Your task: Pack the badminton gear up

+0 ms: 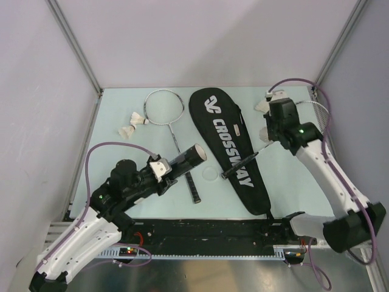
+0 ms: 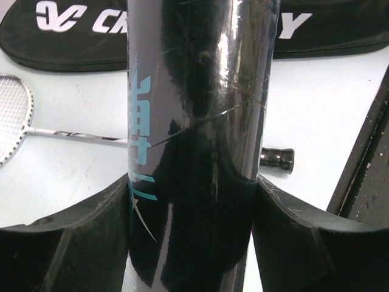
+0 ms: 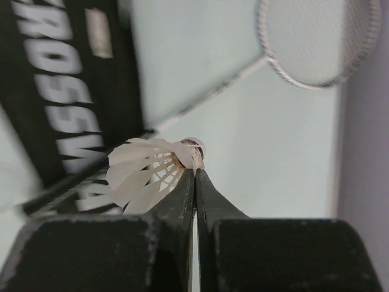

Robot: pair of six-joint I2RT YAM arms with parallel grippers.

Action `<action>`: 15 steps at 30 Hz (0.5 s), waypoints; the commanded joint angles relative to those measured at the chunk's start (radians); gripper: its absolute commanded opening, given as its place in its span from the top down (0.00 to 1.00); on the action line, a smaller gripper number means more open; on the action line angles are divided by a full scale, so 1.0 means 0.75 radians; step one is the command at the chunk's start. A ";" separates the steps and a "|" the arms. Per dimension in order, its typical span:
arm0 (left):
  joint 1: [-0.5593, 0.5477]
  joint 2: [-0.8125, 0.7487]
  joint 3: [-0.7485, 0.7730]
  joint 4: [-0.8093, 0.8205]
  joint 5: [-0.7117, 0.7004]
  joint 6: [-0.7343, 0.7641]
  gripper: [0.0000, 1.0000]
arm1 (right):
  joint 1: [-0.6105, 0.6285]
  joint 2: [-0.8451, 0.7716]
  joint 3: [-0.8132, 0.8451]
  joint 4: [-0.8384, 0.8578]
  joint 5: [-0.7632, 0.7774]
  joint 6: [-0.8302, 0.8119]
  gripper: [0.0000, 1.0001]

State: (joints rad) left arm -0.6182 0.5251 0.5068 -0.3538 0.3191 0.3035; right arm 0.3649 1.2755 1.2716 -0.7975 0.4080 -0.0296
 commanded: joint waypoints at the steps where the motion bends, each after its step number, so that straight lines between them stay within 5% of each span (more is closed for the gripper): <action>1: -0.008 0.020 0.102 0.079 0.142 0.154 0.64 | 0.018 -0.195 0.047 0.100 -0.404 0.302 1.00; 9: -0.008 0.079 0.138 0.076 0.244 0.430 0.64 | -0.033 -0.522 -0.034 0.328 -1.091 0.545 1.00; 15: -0.008 0.120 0.210 0.113 0.320 0.444 0.64 | -0.067 -0.732 -0.203 0.541 -1.374 0.779 1.00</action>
State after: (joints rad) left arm -0.6197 0.6113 0.5835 -0.3531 0.4934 0.5842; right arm 0.3271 0.7937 1.1896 -0.5411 -0.3935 0.3950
